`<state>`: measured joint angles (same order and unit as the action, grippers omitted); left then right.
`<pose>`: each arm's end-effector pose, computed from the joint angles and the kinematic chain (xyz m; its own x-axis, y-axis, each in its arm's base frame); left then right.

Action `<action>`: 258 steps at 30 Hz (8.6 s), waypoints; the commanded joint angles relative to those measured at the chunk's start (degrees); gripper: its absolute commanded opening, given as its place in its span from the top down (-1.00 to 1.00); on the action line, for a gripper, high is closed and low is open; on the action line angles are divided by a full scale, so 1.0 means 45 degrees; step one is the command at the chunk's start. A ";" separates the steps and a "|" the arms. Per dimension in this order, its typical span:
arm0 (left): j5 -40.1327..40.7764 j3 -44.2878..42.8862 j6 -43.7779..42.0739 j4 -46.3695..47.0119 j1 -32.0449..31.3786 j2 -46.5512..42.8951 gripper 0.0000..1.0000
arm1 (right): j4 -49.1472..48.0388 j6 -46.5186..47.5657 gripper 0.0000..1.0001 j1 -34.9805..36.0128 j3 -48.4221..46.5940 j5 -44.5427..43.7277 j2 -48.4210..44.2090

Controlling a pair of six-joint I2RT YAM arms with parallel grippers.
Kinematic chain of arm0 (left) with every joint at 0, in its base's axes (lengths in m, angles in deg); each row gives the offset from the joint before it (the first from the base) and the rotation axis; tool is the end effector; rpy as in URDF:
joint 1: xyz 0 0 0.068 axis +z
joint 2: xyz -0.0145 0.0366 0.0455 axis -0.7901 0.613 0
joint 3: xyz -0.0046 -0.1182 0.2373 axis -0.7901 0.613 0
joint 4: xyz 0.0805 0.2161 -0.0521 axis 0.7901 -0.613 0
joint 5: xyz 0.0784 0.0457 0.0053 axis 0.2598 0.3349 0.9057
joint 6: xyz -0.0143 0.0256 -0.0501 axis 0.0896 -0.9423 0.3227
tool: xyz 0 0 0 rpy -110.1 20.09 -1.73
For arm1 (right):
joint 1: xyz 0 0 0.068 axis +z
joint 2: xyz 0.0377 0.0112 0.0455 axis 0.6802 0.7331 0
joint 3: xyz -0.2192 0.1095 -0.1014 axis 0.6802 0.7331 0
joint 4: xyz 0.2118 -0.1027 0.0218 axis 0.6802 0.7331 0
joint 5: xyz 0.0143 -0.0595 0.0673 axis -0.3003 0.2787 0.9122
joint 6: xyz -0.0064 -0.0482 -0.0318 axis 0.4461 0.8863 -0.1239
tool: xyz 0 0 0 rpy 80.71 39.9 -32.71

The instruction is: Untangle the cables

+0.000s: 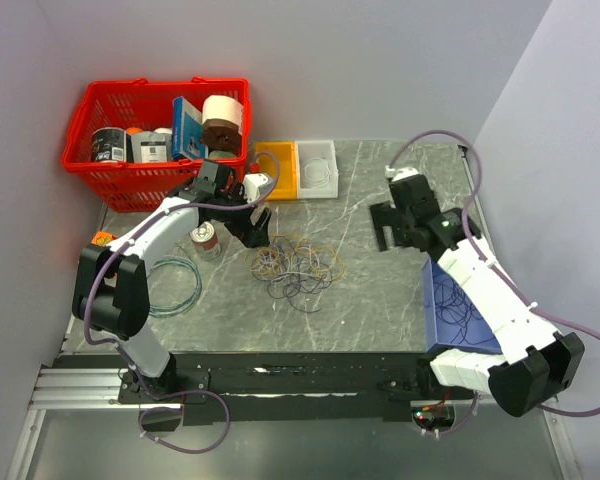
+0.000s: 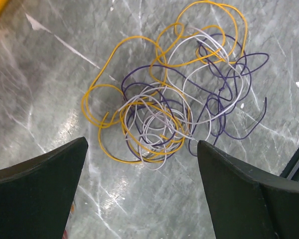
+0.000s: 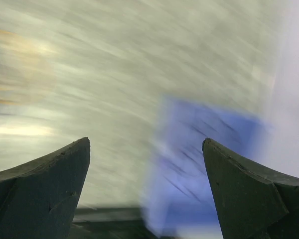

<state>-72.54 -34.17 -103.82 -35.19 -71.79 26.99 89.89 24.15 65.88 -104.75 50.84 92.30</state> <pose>0.3058 -0.1323 0.2571 -0.5326 0.4707 -0.7034 0.7910 0.5724 -0.2160 0.2000 0.0683 0.3320 -0.7436 -0.2737 -0.6101 -0.1304 0.9542 -0.2692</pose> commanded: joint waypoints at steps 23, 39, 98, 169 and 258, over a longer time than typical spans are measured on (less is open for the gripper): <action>0.1532 -0.0367 0.0474 -0.0952 0.0878 0.0197 -0.96 | -0.8116 0.4613 -0.40 0.2227 -0.3549 0.9655 0.9673; -0.0187 -0.2144 -0.0109 0.0413 -0.0351 0.2226 -0.50 | -1.0107 0.2310 -0.75 0.1173 0.0024 1.0455 0.6610; 0.4831 -1.8180 0.3523 -0.2674 -0.0549 0.0490 0.99 | -1.4541 -0.3453 -0.65 0.1387 0.4185 0.9870 0.7742; 1.2375 -1.9882 -0.2966 0.2118 -0.0548 -0.0369 0.98 | -1.7569 -0.2515 1.00 0.2793 0.4831 0.9909 0.7408; 0.8310 -1.3196 -0.0170 0.7641 -0.1563 0.7834 0.98 | -1.6084 -0.2007 1.00 0.2696 0.7155 0.7467 0.3130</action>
<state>-33.20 -87.72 -105.30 -4.77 -77.76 67.92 19.25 14.45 78.32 -72.16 84.08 106.66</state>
